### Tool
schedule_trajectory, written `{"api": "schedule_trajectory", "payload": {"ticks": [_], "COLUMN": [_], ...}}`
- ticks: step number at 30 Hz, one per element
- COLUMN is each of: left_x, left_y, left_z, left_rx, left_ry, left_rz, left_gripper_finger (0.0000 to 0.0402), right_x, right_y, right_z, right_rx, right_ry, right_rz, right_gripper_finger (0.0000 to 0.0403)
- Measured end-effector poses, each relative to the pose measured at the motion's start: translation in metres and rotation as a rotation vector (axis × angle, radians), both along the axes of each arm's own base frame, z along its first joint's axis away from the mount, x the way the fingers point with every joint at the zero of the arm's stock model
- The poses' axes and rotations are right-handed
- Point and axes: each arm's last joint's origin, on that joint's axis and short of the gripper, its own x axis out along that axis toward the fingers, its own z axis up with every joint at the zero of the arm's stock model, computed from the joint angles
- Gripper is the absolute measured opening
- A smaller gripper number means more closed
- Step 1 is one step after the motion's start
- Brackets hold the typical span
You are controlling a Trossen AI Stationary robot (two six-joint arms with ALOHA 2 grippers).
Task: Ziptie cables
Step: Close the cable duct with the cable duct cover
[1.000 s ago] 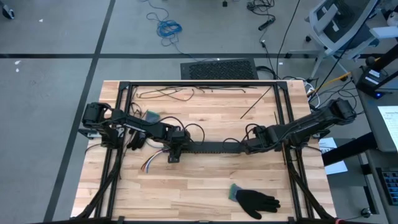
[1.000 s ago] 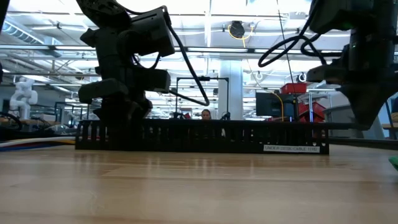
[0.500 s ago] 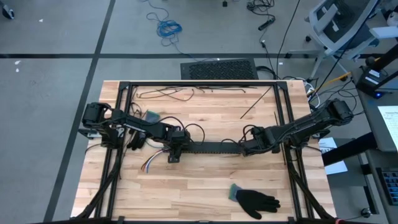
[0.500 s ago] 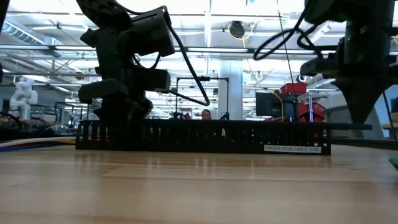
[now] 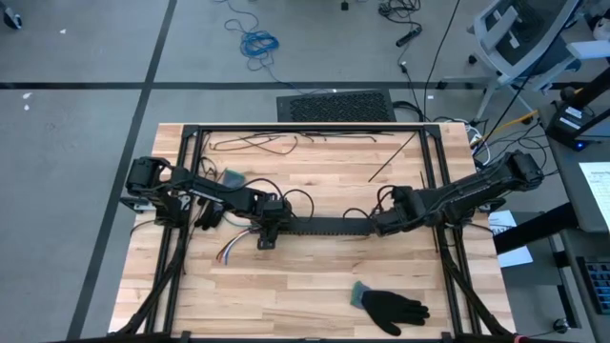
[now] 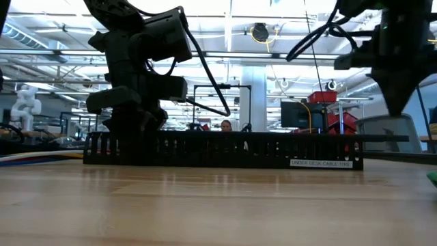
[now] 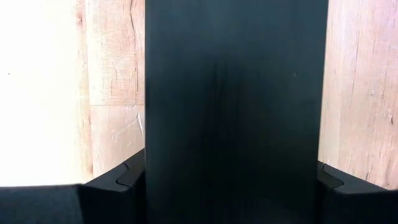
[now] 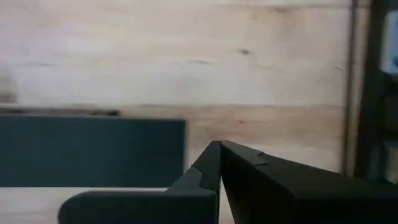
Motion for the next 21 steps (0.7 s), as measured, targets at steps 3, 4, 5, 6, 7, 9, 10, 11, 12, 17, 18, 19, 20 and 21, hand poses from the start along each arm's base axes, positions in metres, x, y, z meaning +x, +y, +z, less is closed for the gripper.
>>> {"api": "schedule_trajectory", "payload": {"ticks": [3,4,5,6,7,9,10,11,12,17,18,19,20,21], "left_x": [0.0,0.0,0.0,0.0,0.0,0.0,0.0,0.0,0.0,0.0,0.0,0.0,0.0,0.0], "left_y": [0.0,0.0,0.0,0.0,0.0,0.0,0.0,0.0,0.0,0.0,0.0,0.0,0.0,0.0], "left_z": [0.0,0.0,0.0,0.0,0.0,0.0,0.0,0.0,0.0,0.0,0.0,0.0,0.0,0.0], "left_rx": [0.0,0.0,0.0,0.0,0.0,0.001,0.001,0.001,0.001,0.001,0.001,0.001,0.001,0.001], "left_ry": [-0.001,-0.001,-0.001,-0.001,-0.001,-0.002,-0.001,-0.001,-0.001,-0.002,-0.002,-0.002,-0.002,0.001], "left_rz": [0.0,0.0,-0.001,-0.001,-0.001,0.0,0.0,0.0,0.001,0.005,0.005,0.005,0.005,0.005], "left_gripper_finger": [0.0248,0.0248,0.0248,0.0248,0.0248,0.0248,0.0248,0.0248,0.0248,0.0248,0.0248,0.0248,0.0248,0.0248], "right_x": [-0.004,-0.005,-0.005,-0.004,-0.003,-0.001,0.001,0.002,0.003,0.014,0.018,0.022,0.025,0.029], "right_y": [0.001,0.002,0.002,0.003,0.003,0.003,0.004,0.004,0.004,0.005,0.005,0.005,0.003,0.003], "right_z": [-0.003,-0.005,-0.008,-0.011,-0.014,-0.02,-0.023,-0.026,-0.029,-0.043,-0.045,-0.047,-0.049,-0.05], "right_rx": [0.048,0.062,0.075,0.082,0.082,0.079,0.078,0.074,0.069,0.069,0.08,0.086,0.092,0.098], "right_ry": [0.049,0.05,0.048,0.045,0.045,0.056,0.057,0.069,0.083,0.092,0.063,0.047,0.029,0.017], "right_rz": [0.002,-0.003,-0.006,-0.009,-0.009,-0.009,-0.006,-0.006,-0.007,-0.012,-0.013,-0.006,-0.001,0.002], "right_gripper_finger": [0.0,0.0,0.0,0.0,0.0,0.0,0.0,0.0,0.0,0.0,0.0,0.0,0.0,0.0]}}
